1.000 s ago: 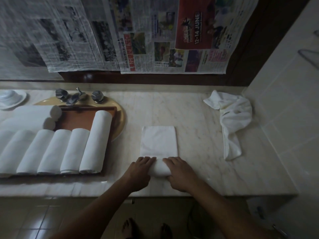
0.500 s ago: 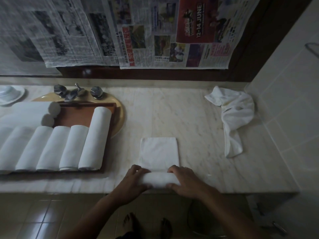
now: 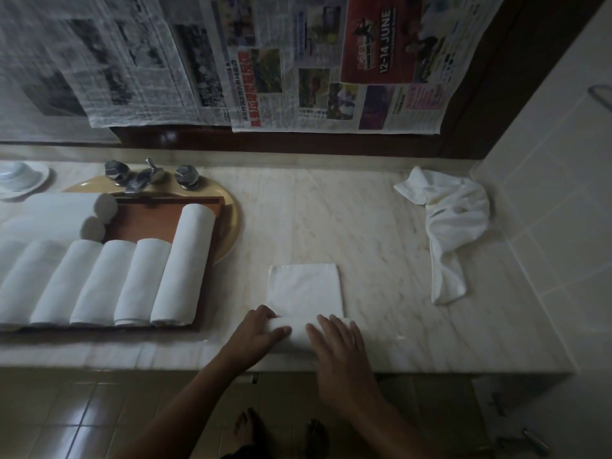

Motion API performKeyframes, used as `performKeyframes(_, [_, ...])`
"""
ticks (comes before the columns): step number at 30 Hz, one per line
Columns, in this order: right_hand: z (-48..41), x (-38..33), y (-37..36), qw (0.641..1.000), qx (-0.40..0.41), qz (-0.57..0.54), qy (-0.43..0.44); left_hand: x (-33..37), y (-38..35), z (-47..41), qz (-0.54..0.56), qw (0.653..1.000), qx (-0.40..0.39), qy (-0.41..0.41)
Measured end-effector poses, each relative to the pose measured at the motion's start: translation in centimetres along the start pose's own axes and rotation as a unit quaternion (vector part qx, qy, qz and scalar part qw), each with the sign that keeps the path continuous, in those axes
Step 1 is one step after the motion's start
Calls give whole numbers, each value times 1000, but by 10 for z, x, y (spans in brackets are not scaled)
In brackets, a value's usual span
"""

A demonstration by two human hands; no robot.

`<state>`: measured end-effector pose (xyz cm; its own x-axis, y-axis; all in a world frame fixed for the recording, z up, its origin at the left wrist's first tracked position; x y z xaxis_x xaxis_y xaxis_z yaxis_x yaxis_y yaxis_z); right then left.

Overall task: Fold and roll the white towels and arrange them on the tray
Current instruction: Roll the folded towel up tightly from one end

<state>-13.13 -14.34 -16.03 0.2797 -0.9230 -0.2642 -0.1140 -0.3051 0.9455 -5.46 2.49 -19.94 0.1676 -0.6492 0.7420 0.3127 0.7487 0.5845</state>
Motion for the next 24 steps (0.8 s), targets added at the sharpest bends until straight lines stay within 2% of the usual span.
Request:
performKeyframes(2, [1, 4, -15, 999, -28, 16, 2, 8, 14, 5, -82, 991, 101, -36])
performKeyframes(4, [-7, 13, -20, 999, -43, 29, 8, 41, 13, 22, -200, 951, 175, -158])
performKeyframes(6, [-16, 19, -24, 997, -56, 41, 16, 60, -15, 34, -276, 920, 133, -244])
performKeyframes(8, [-25, 24, -30, 995, -80, 51, 19, 50, -36, 29, -336, 910, 62, -236])
performKeyframes(10, [-37, 29, -33, 993, -98, 57, 22, 35, -37, 12, -362, 909, 25, -207])
performKeyframes(15, [-66, 41, -24, 987, -157, 22, 36, 38, -24, -17, -317, 925, -9, -209])
performKeyframes(21, [-44, 43, -14, 962, -264, -53, -50, 37, -24, 13, -273, 938, -51, -207])
performKeyframes(24, [-20, 39, -17, 954, -288, -64, -53, 32, -26, 38, -248, 945, -72, -200])
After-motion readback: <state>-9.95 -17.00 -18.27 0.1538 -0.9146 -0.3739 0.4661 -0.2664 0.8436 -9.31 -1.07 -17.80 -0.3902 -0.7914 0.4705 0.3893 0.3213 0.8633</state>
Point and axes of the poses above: each hand's wrist, its own z-axis away from the middle knuckle, its own y-axis out of the back of the hand, x = y × z, the point moved 10 cm from there along -z, towards the middle knuckle, and after that the axes turned 6 degrees about x, right-handed, at the moved point
